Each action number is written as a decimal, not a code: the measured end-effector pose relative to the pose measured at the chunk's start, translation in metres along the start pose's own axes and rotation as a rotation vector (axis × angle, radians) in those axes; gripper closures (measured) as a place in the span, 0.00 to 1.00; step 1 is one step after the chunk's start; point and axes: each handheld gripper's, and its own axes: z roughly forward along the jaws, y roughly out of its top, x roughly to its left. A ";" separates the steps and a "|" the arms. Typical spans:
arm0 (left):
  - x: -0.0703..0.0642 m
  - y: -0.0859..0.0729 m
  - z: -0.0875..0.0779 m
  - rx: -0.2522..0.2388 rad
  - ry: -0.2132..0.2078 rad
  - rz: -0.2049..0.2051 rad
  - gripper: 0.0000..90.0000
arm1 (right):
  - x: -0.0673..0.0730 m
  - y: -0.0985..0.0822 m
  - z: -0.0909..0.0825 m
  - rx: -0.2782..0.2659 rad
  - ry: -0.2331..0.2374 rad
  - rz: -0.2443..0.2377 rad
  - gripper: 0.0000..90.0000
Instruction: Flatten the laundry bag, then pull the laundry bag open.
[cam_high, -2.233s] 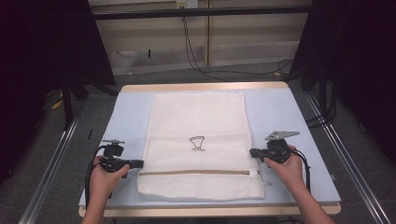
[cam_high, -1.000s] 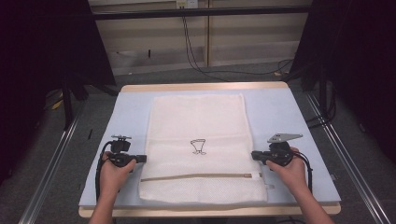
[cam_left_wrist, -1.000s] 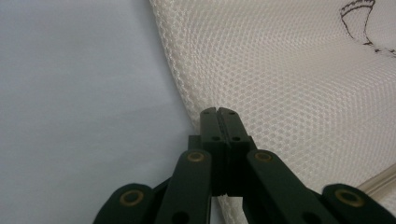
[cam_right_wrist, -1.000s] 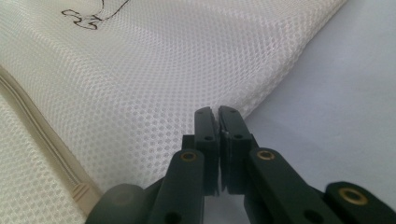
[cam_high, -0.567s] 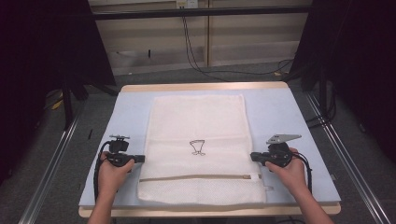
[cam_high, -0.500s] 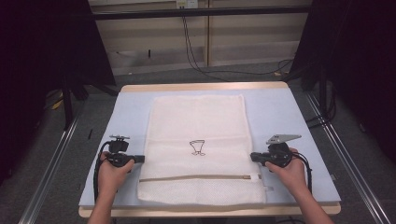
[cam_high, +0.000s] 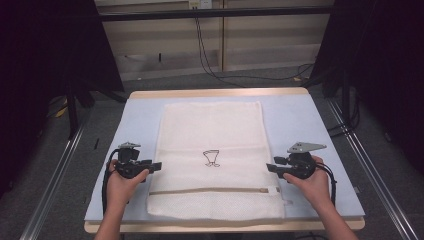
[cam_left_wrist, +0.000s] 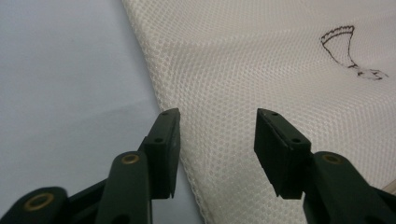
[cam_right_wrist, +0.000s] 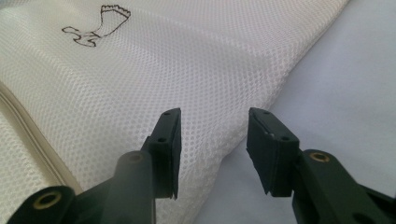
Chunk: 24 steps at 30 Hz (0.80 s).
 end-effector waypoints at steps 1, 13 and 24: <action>0.000 0.000 0.000 -0.007 -0.003 0.000 0.52 | 0.001 0.000 0.000 0.001 -0.003 -0.006 0.57; -0.021 0.008 0.004 -0.053 -0.096 0.086 0.24 | 0.004 -0.004 -0.003 0.011 0.016 -0.052 0.47; -0.038 0.009 0.010 -0.030 -0.125 0.131 0.22 | 0.005 -0.007 -0.009 -0.006 0.049 -0.054 0.58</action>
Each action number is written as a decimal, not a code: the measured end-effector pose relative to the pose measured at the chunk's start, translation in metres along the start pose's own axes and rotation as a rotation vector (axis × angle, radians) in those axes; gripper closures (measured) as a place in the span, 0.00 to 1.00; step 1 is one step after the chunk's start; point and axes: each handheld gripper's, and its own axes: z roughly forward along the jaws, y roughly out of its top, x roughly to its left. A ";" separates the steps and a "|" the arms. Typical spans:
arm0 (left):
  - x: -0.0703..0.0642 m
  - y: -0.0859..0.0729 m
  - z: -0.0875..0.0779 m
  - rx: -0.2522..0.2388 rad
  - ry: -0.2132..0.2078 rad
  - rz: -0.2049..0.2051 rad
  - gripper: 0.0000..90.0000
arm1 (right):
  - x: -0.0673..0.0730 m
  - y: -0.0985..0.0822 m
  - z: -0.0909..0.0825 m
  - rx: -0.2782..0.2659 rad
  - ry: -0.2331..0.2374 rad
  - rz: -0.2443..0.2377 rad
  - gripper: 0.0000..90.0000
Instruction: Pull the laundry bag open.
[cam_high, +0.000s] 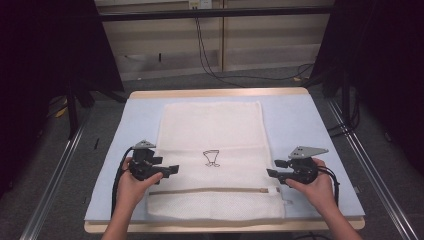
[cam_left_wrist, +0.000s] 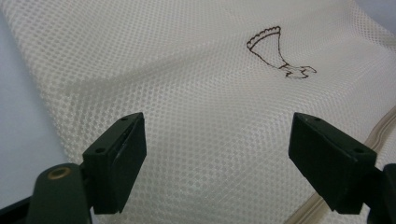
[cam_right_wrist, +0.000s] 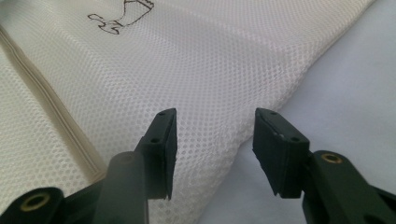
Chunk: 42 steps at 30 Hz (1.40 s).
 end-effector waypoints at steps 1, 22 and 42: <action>-0.002 0.001 0.000 -0.008 -0.002 0.008 0.22 | 0.000 0.000 0.000 -0.001 0.000 0.001 0.60; -0.033 0.013 0.004 -0.043 -0.101 0.050 0.34 | 0.008 0.003 -0.012 0.021 0.039 -0.087 1.00; -0.098 0.027 0.037 0.052 -0.243 0.040 0.43 | 0.016 -0.020 -0.030 0.014 0.044 -0.092 1.00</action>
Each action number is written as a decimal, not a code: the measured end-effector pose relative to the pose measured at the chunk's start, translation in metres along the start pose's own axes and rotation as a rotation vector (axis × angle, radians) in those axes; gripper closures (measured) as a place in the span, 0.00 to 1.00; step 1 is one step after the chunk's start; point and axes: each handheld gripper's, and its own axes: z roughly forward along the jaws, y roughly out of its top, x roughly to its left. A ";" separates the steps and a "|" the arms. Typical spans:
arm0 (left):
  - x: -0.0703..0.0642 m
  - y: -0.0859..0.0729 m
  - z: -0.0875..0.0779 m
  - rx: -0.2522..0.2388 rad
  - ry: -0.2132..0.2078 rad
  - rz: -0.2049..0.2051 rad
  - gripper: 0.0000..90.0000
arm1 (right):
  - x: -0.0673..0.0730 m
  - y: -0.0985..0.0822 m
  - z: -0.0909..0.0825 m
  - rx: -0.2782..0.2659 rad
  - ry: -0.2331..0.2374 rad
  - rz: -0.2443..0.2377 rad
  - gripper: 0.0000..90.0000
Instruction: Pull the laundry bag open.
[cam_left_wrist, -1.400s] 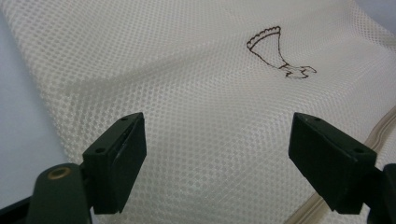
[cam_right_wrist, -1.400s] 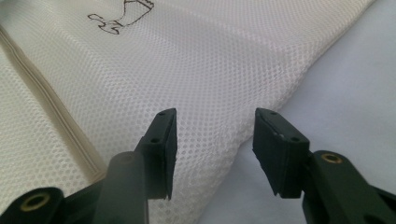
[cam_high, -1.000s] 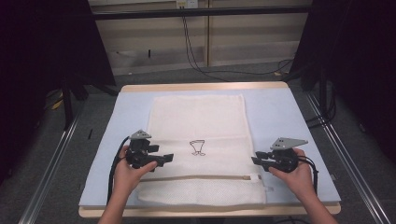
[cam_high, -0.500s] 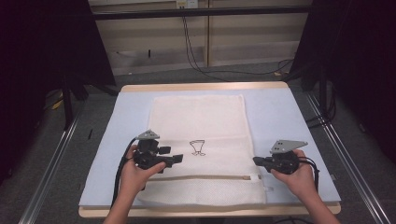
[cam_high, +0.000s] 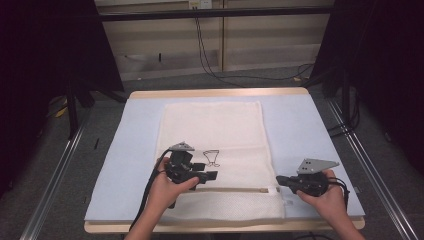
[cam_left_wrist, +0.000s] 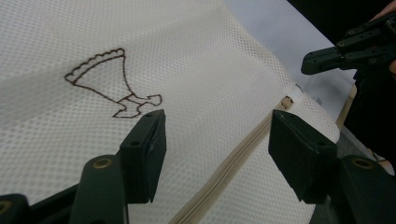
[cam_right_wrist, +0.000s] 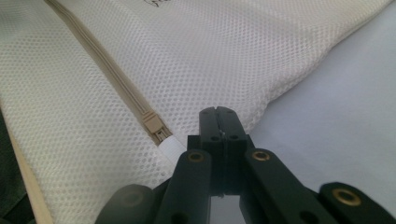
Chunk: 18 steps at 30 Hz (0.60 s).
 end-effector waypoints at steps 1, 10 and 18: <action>-0.002 0.001 0.002 0.014 -0.010 -0.003 0.47 | 0.001 0.000 0.000 -0.002 -0.003 -0.002 1.00; -0.022 0.004 0.028 0.023 -0.142 0.008 0.63 | 0.005 -0.005 0.004 0.010 0.024 -0.024 1.00; -0.030 0.009 0.050 0.068 -0.169 -0.123 0.74 | 0.010 -0.006 0.010 0.023 0.046 -0.046 1.00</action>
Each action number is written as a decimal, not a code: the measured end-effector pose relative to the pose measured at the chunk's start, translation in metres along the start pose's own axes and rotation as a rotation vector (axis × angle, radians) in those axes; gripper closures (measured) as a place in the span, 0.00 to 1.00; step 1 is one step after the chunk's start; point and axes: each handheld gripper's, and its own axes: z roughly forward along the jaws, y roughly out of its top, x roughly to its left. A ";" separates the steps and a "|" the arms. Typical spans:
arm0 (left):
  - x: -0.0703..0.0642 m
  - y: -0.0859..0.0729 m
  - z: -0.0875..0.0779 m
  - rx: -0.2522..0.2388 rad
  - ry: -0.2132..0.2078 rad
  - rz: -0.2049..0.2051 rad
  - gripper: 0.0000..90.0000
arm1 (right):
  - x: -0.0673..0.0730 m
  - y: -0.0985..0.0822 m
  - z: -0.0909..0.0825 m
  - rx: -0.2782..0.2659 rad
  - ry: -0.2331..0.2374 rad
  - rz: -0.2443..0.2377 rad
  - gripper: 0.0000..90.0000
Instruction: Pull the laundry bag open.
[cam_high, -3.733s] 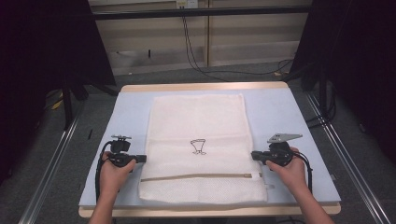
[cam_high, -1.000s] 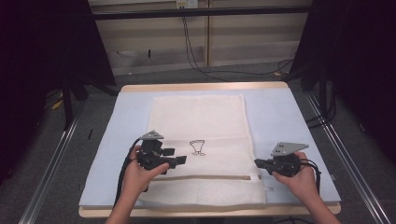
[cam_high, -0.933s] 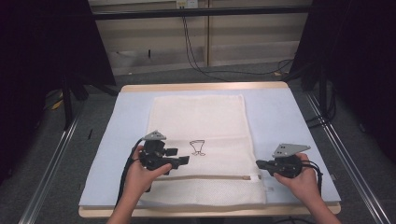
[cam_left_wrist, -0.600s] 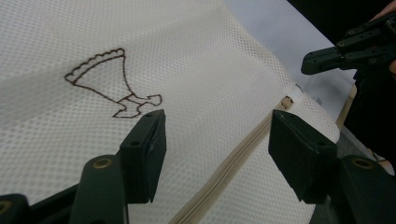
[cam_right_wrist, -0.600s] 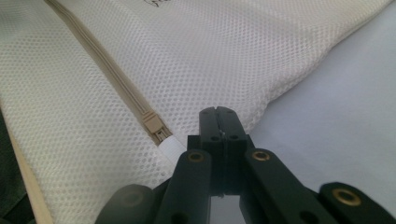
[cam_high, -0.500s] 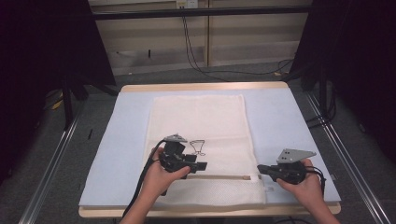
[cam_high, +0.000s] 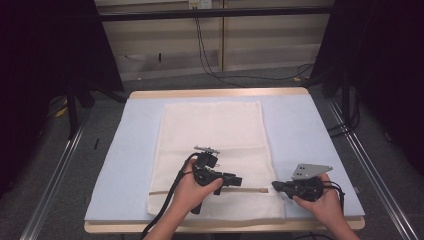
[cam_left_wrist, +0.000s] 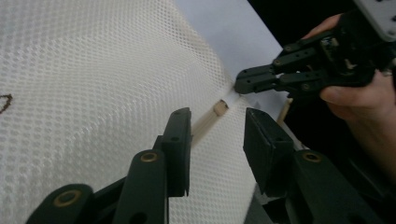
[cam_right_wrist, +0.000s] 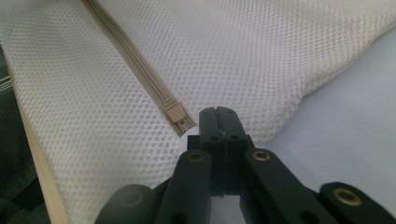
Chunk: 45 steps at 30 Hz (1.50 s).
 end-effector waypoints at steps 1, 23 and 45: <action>0.000 0.001 0.003 0.007 -0.008 -0.019 0.79 | 0.001 0.000 0.001 0.001 -0.002 -0.001 1.00; -0.013 0.001 0.055 0.077 0.028 -0.128 0.79 | 0.001 -0.003 0.007 0.040 0.019 -0.011 1.00; -0.019 -0.001 0.086 0.083 0.042 -0.216 0.83 | 0.002 -0.004 0.010 0.048 0.016 -0.004 1.00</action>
